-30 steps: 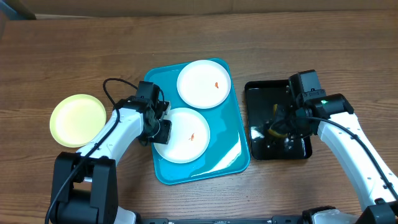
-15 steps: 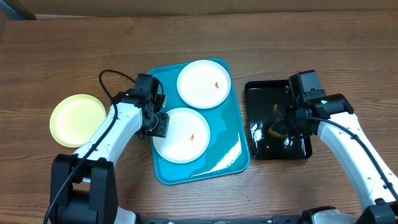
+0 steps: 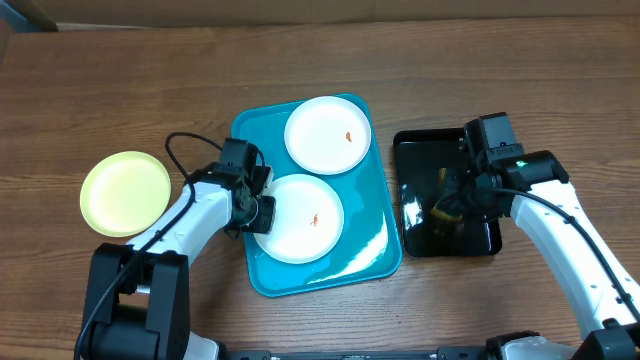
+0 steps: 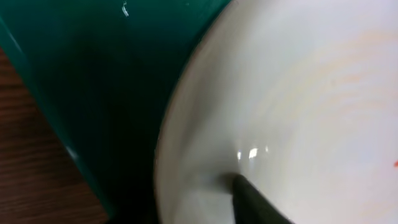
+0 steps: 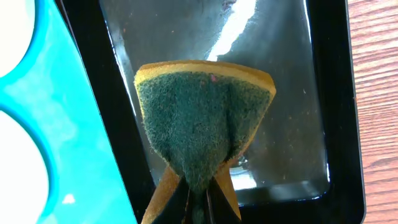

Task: Clean dirty plates on tray and stack at the side
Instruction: 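Grasp the sponge in the black tray with the right gripper and wet it, then scrub the white plate with the sponge while the left gripper holds it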

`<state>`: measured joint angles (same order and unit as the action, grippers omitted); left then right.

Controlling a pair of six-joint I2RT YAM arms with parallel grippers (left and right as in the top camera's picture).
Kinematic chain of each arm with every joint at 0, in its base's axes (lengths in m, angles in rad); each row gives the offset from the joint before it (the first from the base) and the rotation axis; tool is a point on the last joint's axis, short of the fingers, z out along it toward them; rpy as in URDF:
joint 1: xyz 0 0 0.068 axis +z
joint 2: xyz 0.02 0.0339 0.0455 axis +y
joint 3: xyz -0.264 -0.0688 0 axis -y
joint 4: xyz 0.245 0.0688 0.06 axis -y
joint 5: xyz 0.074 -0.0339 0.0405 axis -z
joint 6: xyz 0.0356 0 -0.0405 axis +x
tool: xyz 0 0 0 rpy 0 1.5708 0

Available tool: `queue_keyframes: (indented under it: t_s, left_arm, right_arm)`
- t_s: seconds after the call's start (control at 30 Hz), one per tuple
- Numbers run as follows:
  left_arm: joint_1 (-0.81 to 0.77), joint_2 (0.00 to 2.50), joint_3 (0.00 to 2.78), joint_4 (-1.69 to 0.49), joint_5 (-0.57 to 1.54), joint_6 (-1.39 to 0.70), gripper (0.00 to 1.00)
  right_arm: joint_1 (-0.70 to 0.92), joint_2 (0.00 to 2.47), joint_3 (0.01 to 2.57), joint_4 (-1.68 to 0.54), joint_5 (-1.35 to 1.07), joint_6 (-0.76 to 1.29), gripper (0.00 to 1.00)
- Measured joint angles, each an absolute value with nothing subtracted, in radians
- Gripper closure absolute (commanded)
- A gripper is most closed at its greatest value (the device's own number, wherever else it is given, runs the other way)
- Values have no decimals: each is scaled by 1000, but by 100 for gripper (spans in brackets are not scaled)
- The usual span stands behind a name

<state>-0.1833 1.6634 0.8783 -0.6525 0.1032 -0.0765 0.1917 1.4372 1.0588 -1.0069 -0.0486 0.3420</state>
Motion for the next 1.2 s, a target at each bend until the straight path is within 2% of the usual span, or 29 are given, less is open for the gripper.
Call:
queue_keyframes:
  t_s: [0.07,0.27,0.47,0.77,1.2]
  left_arm:
    - [-183,1662,878,-649,109,-91,96]
    - [-183,1649,878,-642,147,-118,96]
    - [-183,1649,878,-642,158,-130,96]
    - [-183,1649,878,-642,162,-223,96]
    - [-183,1649,878,-644,172,-275,96]
  right_arm:
    - [192,1437,1059,-1005,-60,337,96]
    - [227,1437,1058,-961,-183,264,96]
    - [443,1437,1059,-873,-260,258,96]
    - [742,1508,1061,-666,-189,529,96]
    - [882,1797,1060,-356,-106,775,96]
